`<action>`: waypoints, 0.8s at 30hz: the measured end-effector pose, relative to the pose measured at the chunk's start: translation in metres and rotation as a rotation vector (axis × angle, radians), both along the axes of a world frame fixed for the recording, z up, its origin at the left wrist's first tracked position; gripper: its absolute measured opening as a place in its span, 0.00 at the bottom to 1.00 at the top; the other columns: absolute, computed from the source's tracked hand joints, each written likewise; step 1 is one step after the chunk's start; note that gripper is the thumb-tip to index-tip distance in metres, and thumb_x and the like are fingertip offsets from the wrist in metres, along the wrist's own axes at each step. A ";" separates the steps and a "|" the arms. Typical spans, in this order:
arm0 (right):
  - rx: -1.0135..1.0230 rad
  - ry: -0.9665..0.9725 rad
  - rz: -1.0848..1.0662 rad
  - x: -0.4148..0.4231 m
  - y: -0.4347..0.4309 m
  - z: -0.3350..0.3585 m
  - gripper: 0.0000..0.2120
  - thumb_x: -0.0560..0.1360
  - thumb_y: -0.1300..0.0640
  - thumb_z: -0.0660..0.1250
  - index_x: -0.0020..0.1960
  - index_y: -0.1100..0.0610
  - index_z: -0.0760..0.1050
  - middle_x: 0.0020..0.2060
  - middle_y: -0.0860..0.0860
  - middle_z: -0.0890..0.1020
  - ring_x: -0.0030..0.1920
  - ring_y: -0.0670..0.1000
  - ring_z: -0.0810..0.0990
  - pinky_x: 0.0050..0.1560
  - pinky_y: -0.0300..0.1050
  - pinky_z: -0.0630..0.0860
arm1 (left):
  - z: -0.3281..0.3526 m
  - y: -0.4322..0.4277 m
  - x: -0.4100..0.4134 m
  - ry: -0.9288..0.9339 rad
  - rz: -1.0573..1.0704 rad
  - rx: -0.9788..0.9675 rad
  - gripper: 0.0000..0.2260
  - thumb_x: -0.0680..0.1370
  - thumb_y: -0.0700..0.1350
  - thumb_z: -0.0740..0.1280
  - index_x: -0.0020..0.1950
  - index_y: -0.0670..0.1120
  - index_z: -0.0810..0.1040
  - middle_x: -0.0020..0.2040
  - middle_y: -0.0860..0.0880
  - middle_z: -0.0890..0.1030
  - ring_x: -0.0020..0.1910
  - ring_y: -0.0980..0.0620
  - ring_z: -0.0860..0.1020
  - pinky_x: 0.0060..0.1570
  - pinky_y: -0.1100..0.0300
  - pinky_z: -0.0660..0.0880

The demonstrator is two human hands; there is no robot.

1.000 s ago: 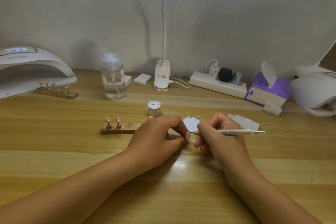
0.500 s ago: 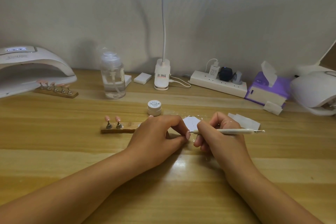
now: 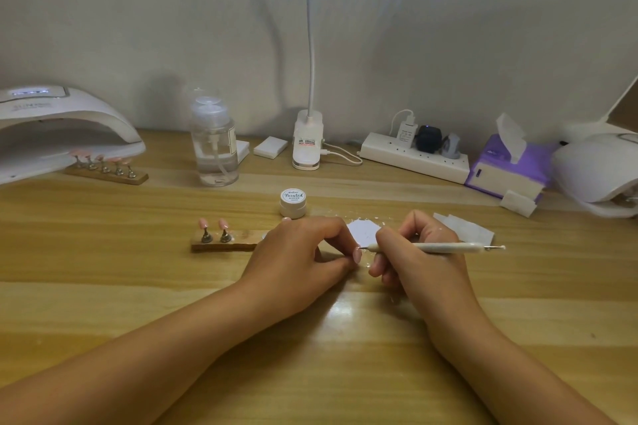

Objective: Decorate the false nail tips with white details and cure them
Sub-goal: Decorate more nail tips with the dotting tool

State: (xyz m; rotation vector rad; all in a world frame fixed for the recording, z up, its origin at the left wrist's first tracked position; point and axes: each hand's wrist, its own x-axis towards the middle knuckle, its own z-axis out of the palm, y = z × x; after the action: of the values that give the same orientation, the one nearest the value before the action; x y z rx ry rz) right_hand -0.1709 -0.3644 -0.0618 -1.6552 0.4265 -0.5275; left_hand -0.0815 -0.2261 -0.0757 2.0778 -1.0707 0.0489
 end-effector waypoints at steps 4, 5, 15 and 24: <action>-0.001 -0.006 -0.009 0.000 -0.001 -0.001 0.10 0.69 0.61 0.67 0.34 0.56 0.67 0.26 0.58 0.81 0.24 0.47 0.73 0.22 0.39 0.68 | -0.001 0.000 0.000 0.003 0.000 0.001 0.05 0.74 0.47 0.73 0.41 0.57 0.80 0.34 0.74 0.75 0.29 0.63 0.74 0.36 0.64 0.61; -0.002 -0.009 -0.011 0.000 -0.002 -0.001 0.10 0.70 0.62 0.67 0.34 0.56 0.67 0.26 0.58 0.81 0.24 0.47 0.74 0.23 0.38 0.69 | -0.001 0.000 0.000 0.006 0.000 0.000 0.05 0.74 0.47 0.73 0.41 0.57 0.80 0.34 0.74 0.75 0.29 0.63 0.74 0.37 0.64 0.61; 0.043 -0.117 -0.181 0.002 -0.009 -0.004 0.09 0.79 0.57 0.64 0.42 0.58 0.70 0.24 0.48 0.77 0.25 0.44 0.74 0.26 0.35 0.73 | -0.002 0.000 0.001 0.006 0.016 0.004 0.06 0.74 0.49 0.73 0.41 0.60 0.79 0.42 0.68 0.79 0.33 0.68 0.73 0.36 0.64 0.62; -0.104 0.017 -0.205 0.004 -0.018 -0.009 0.12 0.79 0.50 0.64 0.44 0.57 0.70 0.33 0.51 0.77 0.30 0.49 0.83 0.30 0.36 0.75 | -0.003 -0.001 0.000 0.035 0.036 0.010 0.03 0.75 0.52 0.72 0.43 0.60 0.80 0.43 0.72 0.79 0.32 0.63 0.76 0.47 0.55 0.68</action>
State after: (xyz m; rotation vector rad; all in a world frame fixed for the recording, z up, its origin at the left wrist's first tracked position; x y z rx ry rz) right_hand -0.1672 -0.3823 -0.0703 -1.7263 0.5938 -0.6982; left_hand -0.0813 -0.2271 -0.0785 2.0993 -1.0150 0.0255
